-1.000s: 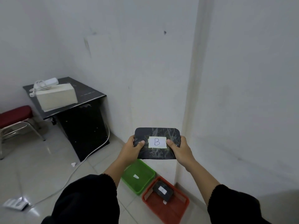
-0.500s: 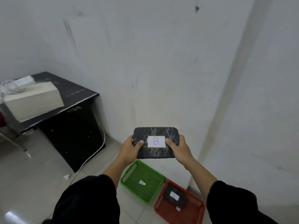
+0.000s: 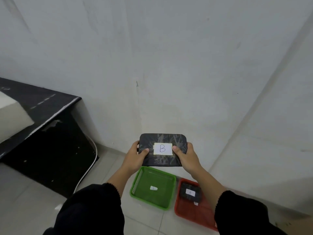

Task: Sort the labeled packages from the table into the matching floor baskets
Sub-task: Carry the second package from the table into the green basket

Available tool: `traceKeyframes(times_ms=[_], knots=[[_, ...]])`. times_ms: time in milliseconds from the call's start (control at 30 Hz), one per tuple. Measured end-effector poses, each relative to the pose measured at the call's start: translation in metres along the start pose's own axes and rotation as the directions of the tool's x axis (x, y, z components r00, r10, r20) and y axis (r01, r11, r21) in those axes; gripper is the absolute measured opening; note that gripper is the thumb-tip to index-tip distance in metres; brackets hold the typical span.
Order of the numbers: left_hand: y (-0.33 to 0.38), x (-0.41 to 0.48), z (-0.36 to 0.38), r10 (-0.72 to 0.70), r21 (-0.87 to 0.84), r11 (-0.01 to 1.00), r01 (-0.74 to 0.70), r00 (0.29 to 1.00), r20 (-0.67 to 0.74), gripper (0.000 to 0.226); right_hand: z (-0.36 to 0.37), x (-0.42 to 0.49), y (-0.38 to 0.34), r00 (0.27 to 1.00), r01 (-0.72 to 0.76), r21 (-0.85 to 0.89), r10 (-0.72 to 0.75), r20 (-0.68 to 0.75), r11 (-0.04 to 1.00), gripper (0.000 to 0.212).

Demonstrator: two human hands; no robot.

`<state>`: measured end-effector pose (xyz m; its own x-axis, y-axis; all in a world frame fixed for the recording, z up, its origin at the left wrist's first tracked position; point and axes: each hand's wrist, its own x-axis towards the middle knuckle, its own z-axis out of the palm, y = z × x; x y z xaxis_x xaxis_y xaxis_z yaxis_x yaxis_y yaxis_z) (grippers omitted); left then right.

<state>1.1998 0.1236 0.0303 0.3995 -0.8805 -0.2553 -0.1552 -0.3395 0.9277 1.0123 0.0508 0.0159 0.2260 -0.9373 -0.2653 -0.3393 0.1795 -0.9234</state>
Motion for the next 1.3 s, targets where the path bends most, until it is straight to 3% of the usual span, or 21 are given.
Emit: traceKeyframes(times_ms=[167, 400, 767, 967, 1167, 1300], knots=[[-0.005, 0.037, -0.005, 0.013, 0.065, 0.998, -0.015, 0.999, 0.036, 0.045, 0.014, 0.029, 0.005, 0.999, -0.037, 0.016, 0.037, -0.038, 0.999, 0.047], [-0.025, 0.085, -0.015, -0.073, 0.050, 0.996, 0.069, 0.993, 0.091, 0.048, 0.039, 0.063, 0.016, 0.990, -0.128, 0.025, 0.129, -0.062, 0.991, 0.048], [-0.093, 0.172, -0.028, -0.130, 0.149, 0.985, 0.087, 0.941, 0.313, 0.039, 0.094, 0.106, 0.068, 0.935, -0.287, 0.097, 0.301, -0.190, 0.953, 0.041], [-0.183, 0.227, -0.017, -0.156, 0.252, 0.964, 0.085, 0.948, 0.276, 0.046, 0.126, 0.153, 0.141, 0.921, -0.337, 0.095, 0.349, -0.174, 0.937, 0.054], [-0.338, 0.290, 0.023, -0.157, 0.356, 0.931, 0.077, 0.967, 0.202, 0.049, 0.169, 0.209, 0.280, 0.902, -0.372, 0.065, 0.377, -0.211, 0.926, 0.065], [-0.443, 0.323, 0.047, -0.128, 0.377, 0.925, 0.045, 0.972, 0.198, 0.047, 0.202, 0.245, 0.381, 0.879, -0.400, 0.059, 0.401, -0.257, 0.915, 0.056]])
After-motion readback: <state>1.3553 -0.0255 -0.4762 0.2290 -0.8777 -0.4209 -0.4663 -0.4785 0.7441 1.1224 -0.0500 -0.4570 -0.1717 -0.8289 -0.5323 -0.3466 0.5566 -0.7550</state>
